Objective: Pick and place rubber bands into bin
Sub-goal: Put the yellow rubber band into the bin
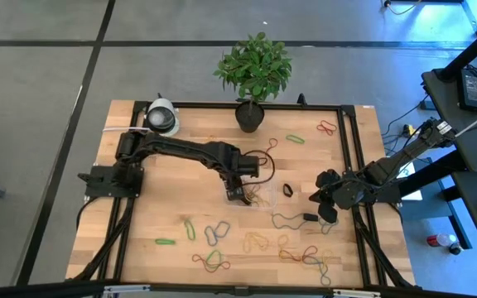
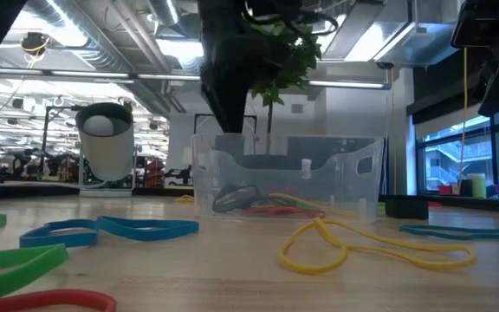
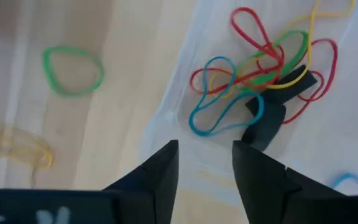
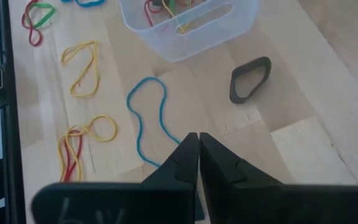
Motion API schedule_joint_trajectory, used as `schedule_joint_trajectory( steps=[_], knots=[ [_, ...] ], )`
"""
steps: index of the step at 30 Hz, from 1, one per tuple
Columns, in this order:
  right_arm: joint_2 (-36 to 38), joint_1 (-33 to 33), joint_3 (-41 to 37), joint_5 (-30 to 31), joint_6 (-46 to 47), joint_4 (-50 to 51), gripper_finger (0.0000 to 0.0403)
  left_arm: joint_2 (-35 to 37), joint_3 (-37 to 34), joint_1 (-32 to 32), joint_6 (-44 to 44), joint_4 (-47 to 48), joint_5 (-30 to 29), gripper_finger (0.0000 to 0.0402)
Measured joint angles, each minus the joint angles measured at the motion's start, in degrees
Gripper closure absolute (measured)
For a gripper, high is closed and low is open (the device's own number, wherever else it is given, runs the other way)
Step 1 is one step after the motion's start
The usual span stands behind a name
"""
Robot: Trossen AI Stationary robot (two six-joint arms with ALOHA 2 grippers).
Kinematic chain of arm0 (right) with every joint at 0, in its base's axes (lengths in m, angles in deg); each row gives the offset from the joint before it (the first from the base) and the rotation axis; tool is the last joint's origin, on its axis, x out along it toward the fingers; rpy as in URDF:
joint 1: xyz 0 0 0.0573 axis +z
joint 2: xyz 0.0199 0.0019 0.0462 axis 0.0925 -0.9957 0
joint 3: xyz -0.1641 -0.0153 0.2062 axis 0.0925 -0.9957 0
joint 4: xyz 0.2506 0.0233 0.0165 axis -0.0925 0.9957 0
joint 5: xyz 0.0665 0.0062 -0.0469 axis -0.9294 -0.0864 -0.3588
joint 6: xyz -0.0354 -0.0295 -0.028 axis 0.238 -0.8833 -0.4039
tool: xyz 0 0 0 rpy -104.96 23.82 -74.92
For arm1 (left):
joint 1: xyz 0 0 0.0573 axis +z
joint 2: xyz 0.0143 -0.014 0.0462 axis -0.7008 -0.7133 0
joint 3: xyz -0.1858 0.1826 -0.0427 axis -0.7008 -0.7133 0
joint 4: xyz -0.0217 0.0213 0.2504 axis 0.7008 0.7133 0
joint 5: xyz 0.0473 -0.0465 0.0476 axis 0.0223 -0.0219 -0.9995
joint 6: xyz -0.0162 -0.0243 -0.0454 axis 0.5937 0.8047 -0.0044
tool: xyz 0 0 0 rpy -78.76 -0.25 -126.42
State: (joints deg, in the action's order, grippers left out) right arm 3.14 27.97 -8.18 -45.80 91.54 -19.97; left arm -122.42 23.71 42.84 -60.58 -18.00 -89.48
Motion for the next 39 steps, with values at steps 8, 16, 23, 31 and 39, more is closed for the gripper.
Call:
schedule_joint_trajectory(
  steps=[8, 16, 23, 31, 39],
  knots=[
    [0.00, 0.00, 0.00, -0.17, 0.21, -0.32, 0.0384, 10.71, 0.02, -3.04, 7.10, 1.10, -4.23, 0.0292],
    [-0.14, -0.11, 0.00, -0.17, 0.56, -3.15, 0.0391, 21.68, -11.34, -10.83, 6.53, -0.04, -8.74, 0.0396],
    [-6.04, -0.04, 4.62, 3.25, 1.75, -7.74, 0.0400, 34.90, -33.38, -15.23, 11.97, -13.92, -8.94, 0.0400],
    [-25.68, -0.04, 23.87, 2.46, 7.93, 4.33, 0.0401, 51.25, -53.46, -15.93, 12.34, -24.66, -5.71, 0.0400],
    [-46.55, 0.55, 42.14, -7.46, 29.41, 19.84, 0.0396, 63.77, -62.72, -15.89, 9.12, -24.77, -5.62, 0.0400]
  ],
)
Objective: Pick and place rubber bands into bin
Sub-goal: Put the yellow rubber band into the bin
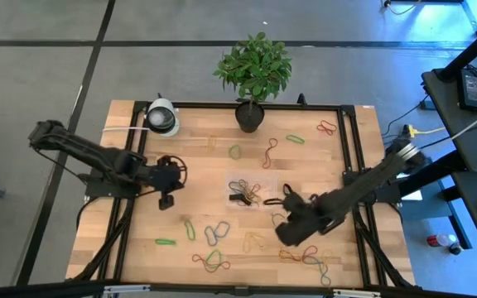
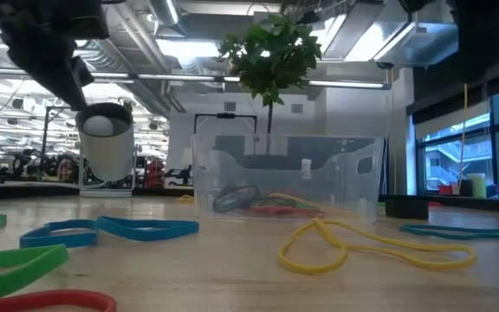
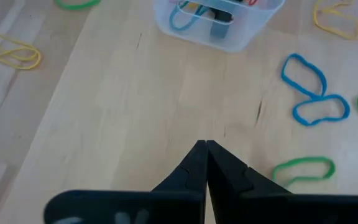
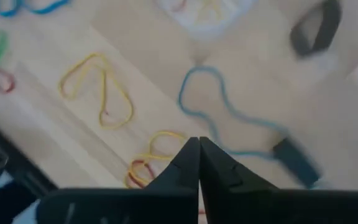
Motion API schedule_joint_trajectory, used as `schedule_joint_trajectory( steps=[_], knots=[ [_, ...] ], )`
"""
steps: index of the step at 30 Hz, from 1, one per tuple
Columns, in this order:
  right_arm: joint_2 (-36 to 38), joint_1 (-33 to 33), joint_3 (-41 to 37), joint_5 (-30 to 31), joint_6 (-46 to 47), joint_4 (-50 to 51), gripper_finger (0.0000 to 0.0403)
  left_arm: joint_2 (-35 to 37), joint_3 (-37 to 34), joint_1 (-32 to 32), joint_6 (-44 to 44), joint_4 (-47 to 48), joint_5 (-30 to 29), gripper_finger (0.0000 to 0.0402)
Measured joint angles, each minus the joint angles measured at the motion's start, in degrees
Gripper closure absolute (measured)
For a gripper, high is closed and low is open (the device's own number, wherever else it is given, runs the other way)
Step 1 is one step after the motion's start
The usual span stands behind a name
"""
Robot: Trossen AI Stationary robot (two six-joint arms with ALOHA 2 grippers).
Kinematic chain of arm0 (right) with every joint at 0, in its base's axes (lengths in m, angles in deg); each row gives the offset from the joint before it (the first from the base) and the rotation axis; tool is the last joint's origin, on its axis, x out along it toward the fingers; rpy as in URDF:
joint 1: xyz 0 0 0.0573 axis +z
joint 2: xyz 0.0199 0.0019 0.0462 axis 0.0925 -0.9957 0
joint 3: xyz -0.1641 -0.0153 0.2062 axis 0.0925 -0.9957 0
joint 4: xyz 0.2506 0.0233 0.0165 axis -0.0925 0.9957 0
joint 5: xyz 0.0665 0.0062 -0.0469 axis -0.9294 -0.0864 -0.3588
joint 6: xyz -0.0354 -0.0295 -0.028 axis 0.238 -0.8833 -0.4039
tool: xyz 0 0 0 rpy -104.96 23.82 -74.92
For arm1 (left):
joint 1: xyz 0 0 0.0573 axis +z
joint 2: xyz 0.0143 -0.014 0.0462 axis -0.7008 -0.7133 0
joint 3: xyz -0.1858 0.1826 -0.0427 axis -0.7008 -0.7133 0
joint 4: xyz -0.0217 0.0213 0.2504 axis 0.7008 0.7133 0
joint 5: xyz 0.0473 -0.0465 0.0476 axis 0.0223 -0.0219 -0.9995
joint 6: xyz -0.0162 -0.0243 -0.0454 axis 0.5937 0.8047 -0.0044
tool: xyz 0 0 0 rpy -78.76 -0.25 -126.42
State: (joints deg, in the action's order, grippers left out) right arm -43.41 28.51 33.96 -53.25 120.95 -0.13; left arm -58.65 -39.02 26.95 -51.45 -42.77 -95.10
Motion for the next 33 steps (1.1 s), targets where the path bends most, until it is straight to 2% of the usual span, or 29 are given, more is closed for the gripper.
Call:
schedule_joint_trajectory(
  steps=[5, 9, 12, 17, 22, 27, 30, 33],
  knots=[
    [-9.43, 1.17, 3.74, -1.68, 11.40, -1.04, 0.0360, 4.27, -1.75, 0.00, -3.16, 0.72, 1.14, 0.0400],
    [-15.07, 1.33, 3.87, -6.75, 17.59, -2.77, 0.0324, 5.82, -1.78, 0.00, -5.11, 0.62, 2.56, 0.0400],
    [-18.40, 1.31, 3.87, -9.22, 19.02, -3.05, 0.0302, 6.34, -1.78, 0.00, -5.85, 0.57, 3.67, 0.0400],
    [-21.66, 1.31, 3.87, -9.37, 22.02, -3.32, 0.0286, 6.43, -1.78, 0.00, -5.84, 0.62, 5.75, 0.0400],
    [-23.62, 1.60, 4.19, -9.51, 22.06, -4.52, 0.0310, 6.43, -1.78, 0.00, -5.76, 0.66, 8.00, 0.0400],
    [-24.27, 1.86, 4.11, -9.31, 23.38, -5.70, 0.0389, 6.43, -1.78, 0.00, -5.80, 0.64, 8.29, 0.0400],
    [-22.75, 2.39, 4.09, -9.11, 24.82, -5.42, 0.0394, 6.43, -1.78, 0.00, -5.79, 0.64, 8.30, 0.0400],
    [-21.47, 3.17, 6.27, -9.86, 24.93, -0.18, 0.0400, 6.41, -1.78, 0.00, -5.74, 0.62, 8.31, 0.0400]
  ],
)
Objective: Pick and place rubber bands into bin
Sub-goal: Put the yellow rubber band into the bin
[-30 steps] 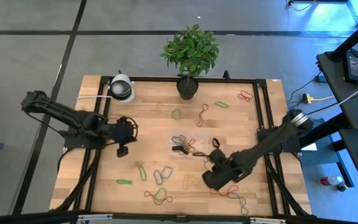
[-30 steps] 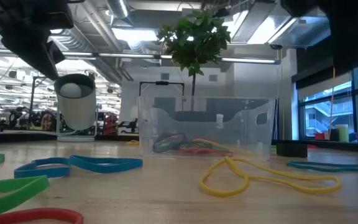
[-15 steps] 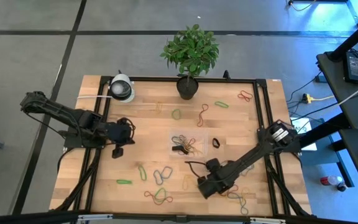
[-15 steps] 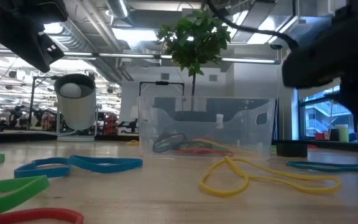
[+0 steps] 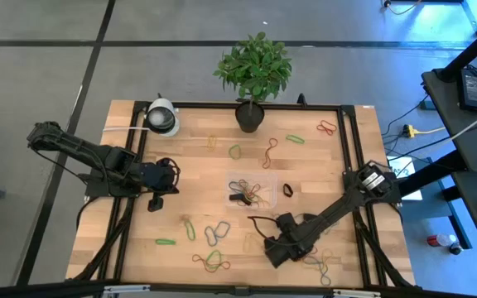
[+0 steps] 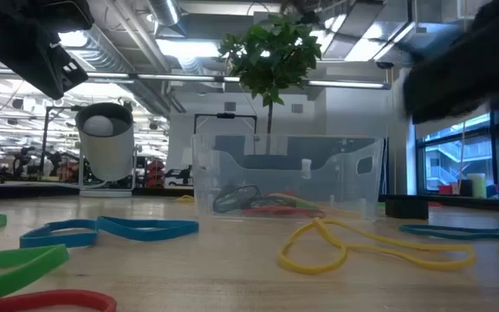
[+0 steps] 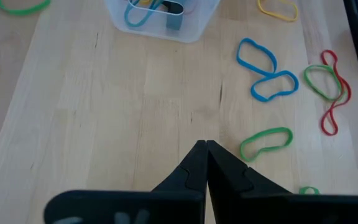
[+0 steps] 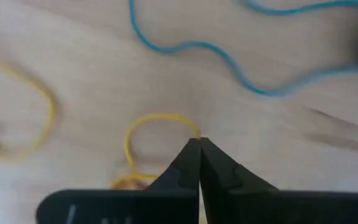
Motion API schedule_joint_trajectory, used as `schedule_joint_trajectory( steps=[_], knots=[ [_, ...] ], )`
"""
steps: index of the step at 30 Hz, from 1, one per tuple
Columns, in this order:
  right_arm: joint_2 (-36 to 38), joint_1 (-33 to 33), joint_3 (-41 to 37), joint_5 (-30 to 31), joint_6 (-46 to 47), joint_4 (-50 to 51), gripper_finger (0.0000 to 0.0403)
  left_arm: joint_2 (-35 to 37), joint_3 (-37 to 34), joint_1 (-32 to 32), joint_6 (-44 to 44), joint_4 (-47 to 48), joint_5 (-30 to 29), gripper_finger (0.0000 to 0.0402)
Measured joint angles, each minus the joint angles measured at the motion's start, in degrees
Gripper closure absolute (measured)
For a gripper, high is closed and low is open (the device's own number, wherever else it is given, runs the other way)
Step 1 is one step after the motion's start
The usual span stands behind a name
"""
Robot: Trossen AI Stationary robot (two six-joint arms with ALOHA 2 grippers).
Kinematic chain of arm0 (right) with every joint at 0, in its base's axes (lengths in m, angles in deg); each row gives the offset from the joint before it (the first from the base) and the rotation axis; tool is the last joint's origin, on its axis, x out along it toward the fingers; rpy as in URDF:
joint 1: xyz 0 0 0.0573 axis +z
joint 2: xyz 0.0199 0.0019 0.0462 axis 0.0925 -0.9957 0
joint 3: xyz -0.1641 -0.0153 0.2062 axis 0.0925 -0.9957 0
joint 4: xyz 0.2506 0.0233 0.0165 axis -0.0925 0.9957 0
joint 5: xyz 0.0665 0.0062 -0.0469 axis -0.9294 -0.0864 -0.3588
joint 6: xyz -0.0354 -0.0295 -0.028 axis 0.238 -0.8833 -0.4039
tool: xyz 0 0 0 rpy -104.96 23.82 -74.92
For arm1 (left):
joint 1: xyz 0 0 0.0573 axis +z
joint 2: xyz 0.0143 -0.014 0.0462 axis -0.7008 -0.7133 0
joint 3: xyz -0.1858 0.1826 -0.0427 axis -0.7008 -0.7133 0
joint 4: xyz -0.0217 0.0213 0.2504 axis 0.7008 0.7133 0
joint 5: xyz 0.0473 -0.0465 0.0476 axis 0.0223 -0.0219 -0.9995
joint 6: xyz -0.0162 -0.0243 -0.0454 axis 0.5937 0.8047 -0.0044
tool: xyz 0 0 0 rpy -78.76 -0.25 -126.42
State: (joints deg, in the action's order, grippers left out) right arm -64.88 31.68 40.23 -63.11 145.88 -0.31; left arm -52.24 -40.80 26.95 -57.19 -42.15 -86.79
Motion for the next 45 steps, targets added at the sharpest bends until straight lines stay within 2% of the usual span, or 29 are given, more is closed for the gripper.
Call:
schedule_joint_trajectory(
  steps=[4, 11, 17, 21, 23, 29, 34, 39, 45],
  knots=[
    [1.81, 0.91, 8.43, 0.60, -0.04, 11.73, 0.0401, 0.00, -0.02, 0.00, -0.01, -0.20, 0.00, 0.0400],
    [1.75, 1.49, 27.01, 10.52, -0.15, 31.74, 0.0401, 0.00, -0.02, 0.00, -0.05, -0.81, -0.09, 0.0400],
    [2.20, 0.28, 36.85, 29.03, -7.49, 31.29, 0.0402, -0.02, -0.02, 0.00, -0.61, -1.11, -0.13, 0.0400],
    [2.13, -2.91, 39.66, 36.49, -13.84, 31.28, 0.0402, 0.00, -0.02, 0.00, -0.66, -1.31, -0.15, 0.0400],
    [2.18, -5.21, 40.20, 38.24, -17.61, 31.31, 0.0403, 0.00, -0.02, 0.00, -0.66, -1.31, -0.15, 0.0400],
    [2.17, -13.67, 37.56, 38.78, -28.82, 31.34, 0.0403, 0.00, -0.02, 0.00, -0.62, -1.31, -0.17, 0.0400],
    [2.17, -19.03, 31.67, 32.16, -33.33, 30.77, 0.0403, 0.00, -0.02, 0.00, -0.12, -1.31, -0.24, 0.0400],
    [2.13, -21.08, 22.91, 25.79, -34.84, 25.70, 0.0403, 0.00, -0.02, 0.00, -0.12, -1.31, -0.24, 0.0400],
    [2.15, -21.25, 15.41, 24.40, -34.15, 19.29, 0.0394, 0.00, -0.02, 0.01, -0.12, -1.31, -0.43, 0.0400]
  ],
)
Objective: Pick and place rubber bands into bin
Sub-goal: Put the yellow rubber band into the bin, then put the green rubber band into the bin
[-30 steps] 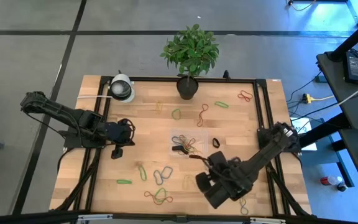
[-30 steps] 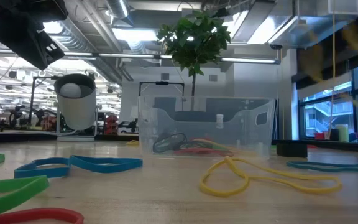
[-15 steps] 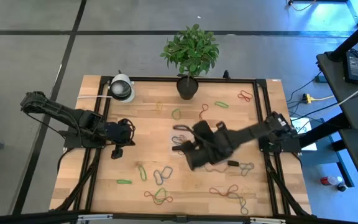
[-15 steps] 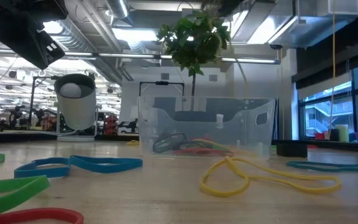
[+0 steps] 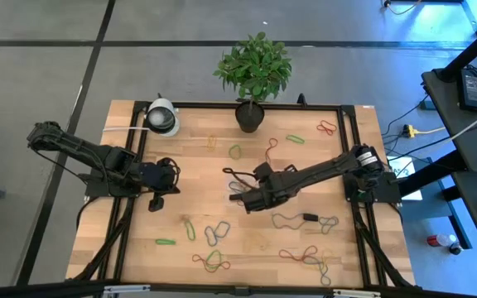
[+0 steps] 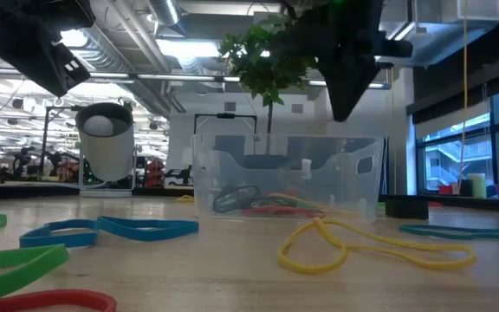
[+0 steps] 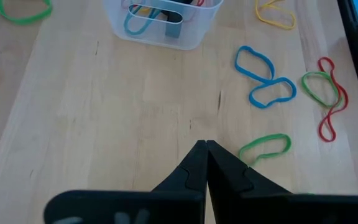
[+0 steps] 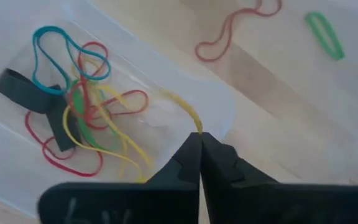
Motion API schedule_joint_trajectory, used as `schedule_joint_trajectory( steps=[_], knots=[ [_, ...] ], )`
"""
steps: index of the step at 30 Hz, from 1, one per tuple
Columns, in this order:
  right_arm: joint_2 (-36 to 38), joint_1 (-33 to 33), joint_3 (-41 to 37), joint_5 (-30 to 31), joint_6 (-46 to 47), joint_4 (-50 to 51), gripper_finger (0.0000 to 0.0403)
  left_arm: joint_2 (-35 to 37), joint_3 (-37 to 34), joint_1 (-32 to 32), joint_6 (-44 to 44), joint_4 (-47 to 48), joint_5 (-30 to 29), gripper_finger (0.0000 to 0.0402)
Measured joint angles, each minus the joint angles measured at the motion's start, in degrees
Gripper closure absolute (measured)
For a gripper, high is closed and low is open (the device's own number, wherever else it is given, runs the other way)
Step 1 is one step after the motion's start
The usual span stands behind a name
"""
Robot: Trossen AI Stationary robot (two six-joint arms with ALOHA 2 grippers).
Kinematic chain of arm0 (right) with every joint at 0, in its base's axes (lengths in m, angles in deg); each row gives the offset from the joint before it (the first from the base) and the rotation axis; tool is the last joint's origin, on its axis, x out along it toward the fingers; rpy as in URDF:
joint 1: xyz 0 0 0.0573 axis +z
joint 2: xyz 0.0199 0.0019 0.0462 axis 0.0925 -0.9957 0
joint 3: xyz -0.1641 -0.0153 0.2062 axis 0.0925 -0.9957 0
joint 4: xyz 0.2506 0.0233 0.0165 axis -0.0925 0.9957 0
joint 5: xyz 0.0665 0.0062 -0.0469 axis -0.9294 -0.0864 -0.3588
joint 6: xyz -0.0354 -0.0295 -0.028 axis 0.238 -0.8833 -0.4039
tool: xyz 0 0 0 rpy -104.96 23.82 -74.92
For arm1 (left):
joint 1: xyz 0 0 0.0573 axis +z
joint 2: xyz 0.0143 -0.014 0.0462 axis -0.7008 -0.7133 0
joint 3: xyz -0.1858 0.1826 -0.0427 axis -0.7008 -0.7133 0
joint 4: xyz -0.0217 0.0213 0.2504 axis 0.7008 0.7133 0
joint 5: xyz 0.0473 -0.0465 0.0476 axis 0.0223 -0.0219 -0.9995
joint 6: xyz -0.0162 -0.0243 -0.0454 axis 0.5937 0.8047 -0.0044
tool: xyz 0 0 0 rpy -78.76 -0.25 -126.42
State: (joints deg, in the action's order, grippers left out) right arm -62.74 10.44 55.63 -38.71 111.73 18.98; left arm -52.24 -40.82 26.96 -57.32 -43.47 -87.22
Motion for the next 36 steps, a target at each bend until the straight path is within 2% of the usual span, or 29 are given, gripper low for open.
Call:
schedule_joint_trajectory(
  steps=[9, 13, 16, 20, 28, 32, 36],
  knots=[
    [0.39, 0.00, 0.80, -0.20, 0.49, -1.93, 0.0319, 0.00, -0.02, 0.00, 0.01, 0.01, -2.66, 0.0400],
    [1.55, 0.00, 1.62, -0.33, -1.87, -1.43, 0.0282, 0.00, -0.02, -0.01, 0.03, 0.00, -2.74, 0.0400],
    [3.31, 0.55, 1.99, -0.36, -5.18, -1.58, 0.0271, 0.00, -0.02, 0.01, 0.07, -0.17, -2.76, 0.0400],
    [7.10, 2.37, 2.11, -0.26, -7.28, -1.77, 0.0291, -0.02, -0.02, -0.01, 0.21, -0.47, -2.74, 0.0400],
    [12.65, 10.08, 0.97, -0.15, -9.71, -2.36, 0.0394, -0.01, -0.02, 0.01, 0.16, -1.24, -2.73, 0.0400],
    [16.29, 15.17, -5.06, -0.03, -9.68, -7.99, 0.0392, -1.27, 1.28, -0.24, 0.14, -1.92, -2.74, 0.0400],
    [22.08, 19.11, -16.42, -0.07, -9.42, -20.28, 0.0399, -5.97, 5.91, -1.77, -0.58, -0.42, -5.45, 0.0400]
  ],
)
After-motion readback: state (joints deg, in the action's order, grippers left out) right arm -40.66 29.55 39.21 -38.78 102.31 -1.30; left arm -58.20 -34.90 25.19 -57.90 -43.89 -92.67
